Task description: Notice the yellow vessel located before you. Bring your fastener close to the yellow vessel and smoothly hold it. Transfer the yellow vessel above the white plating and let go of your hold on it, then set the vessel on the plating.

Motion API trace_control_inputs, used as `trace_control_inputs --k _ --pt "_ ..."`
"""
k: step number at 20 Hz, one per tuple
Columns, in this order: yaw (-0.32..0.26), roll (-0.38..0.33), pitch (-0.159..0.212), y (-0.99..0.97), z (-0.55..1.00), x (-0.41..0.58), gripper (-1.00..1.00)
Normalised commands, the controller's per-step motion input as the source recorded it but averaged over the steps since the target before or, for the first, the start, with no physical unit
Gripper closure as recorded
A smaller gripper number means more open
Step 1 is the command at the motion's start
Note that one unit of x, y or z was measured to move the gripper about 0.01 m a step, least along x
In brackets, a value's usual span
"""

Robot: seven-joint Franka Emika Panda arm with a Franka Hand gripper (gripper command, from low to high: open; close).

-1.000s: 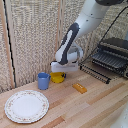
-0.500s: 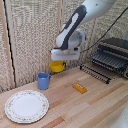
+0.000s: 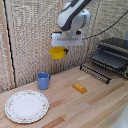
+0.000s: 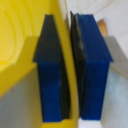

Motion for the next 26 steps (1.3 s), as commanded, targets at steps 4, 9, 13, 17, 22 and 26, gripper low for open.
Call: trace_control_inputs --k 4,9,13,17,22,26 --pt "0.102 0.0 -0.001 0.57 0.48 -0.221 1.0" --pt "0.108 0.0 -0.006 0.6 0.11 -0.139 1.0" --pt "0.092 0.0 -0.012 0.65 0.0 -0.171 1.0" --pt "0.077 0.0 -0.017 0.66 -0.1 -0.339 1.0" --pt "0.087 0.002 -0.02 0.62 -0.17 -0.408 1.0" --pt "0.097 0.004 -0.018 0.59 -0.26 -0.417 1.0"
